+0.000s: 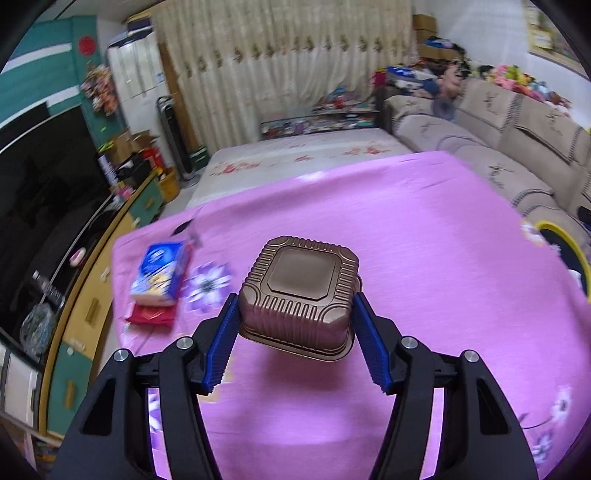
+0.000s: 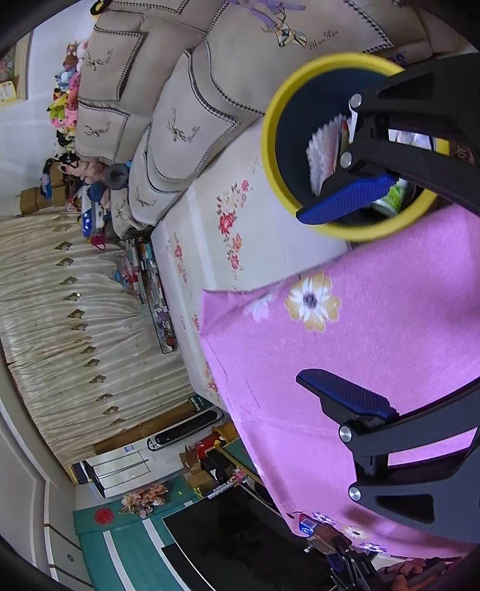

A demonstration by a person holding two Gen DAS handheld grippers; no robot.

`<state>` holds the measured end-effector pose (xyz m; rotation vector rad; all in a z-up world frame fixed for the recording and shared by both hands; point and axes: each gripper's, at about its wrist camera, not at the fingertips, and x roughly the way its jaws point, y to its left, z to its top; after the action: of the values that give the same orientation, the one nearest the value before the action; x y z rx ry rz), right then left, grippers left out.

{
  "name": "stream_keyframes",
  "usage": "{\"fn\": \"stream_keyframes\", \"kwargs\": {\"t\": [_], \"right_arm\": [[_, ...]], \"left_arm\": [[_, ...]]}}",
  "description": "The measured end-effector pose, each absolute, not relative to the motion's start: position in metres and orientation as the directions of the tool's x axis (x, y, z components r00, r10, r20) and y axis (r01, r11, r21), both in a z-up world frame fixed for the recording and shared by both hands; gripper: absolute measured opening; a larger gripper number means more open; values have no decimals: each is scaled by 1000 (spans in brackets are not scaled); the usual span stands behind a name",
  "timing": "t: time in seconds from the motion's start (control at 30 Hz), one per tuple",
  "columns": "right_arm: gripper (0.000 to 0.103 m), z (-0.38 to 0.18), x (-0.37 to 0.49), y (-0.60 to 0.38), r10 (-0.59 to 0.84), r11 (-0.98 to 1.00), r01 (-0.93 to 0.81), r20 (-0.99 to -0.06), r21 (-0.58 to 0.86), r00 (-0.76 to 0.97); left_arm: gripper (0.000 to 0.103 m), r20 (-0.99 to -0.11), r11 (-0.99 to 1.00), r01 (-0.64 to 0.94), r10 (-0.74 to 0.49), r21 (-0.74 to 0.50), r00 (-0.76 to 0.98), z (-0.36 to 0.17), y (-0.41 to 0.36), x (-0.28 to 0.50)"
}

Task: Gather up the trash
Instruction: 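Carry the brown container over the bin and open the left gripper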

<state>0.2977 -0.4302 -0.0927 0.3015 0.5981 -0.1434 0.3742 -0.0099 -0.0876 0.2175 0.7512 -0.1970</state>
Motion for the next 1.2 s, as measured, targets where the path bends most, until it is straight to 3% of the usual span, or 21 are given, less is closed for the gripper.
{"fn": "stream_keyframes", "kwargs": {"t": [0.6,0.9,1.13,1.2], "right_arm": [[76,-89,156,-566,-311,851,490,-573,187,758],[76,-100,112,-616,-357,798,561,-578,219,734],[76,-104,98,-632,-362,780,579,-582,238,728],[76,-105,99,-633,-358,780,578,-585,242,728]], "left_arm": [[61,-712,682,731,-503,20,489,-70,-321,303],[62,-766,588,806,-486,69,421,-98,-473,299],[63,-809,605,792,-424,81,407,-137,-521,325],[75,-816,612,787,-416,77,403,-146,-527,330]]}}
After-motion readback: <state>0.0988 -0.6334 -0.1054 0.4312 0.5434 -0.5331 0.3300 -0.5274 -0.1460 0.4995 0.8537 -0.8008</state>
